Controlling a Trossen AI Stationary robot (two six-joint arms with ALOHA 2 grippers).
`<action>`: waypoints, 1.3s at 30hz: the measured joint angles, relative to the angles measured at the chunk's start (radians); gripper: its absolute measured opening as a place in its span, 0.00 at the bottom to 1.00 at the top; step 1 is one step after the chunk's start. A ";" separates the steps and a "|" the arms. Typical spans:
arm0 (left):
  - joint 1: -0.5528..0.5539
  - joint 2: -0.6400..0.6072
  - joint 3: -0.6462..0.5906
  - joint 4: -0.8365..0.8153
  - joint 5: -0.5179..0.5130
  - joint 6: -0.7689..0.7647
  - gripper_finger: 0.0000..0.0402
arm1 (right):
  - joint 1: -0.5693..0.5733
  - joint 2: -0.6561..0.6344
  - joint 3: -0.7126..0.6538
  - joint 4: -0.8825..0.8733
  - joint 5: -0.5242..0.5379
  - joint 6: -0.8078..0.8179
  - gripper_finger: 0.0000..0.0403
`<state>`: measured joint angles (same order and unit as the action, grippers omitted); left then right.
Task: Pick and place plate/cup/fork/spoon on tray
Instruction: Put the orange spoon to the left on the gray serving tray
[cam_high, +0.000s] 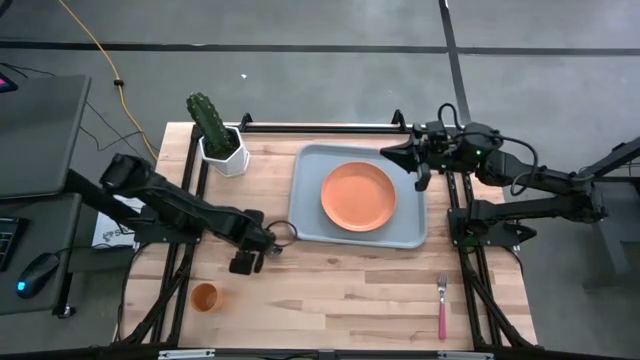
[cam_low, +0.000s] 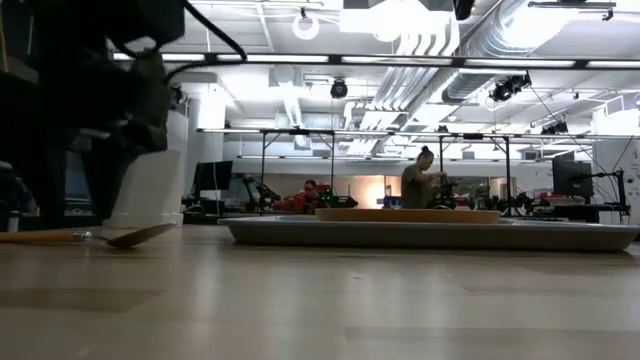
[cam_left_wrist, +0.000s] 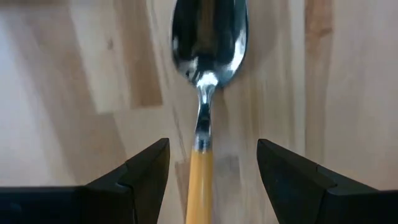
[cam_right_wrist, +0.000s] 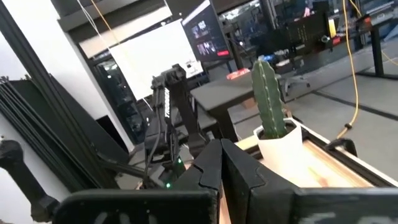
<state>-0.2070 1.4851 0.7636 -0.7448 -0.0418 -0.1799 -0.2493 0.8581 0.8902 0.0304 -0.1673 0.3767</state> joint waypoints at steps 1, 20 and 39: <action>0.000 0.020 0.000 0.010 0.000 0.000 0.57 | 0.000 0.000 0.000 -0.008 0.000 0.004 0.00; 0.006 0.131 0.003 0.043 -0.004 0.000 0.31 | 0.000 0.000 0.000 -0.031 -0.005 0.007 0.00; 0.021 0.091 0.000 0.035 -0.018 -0.004 0.05 | 0.000 0.000 0.000 -0.034 -0.005 0.008 0.00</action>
<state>-0.1857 1.5758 0.7641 -0.7099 -0.0603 -0.1837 -0.2493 0.8577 0.8902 -0.0039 -0.1722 0.3843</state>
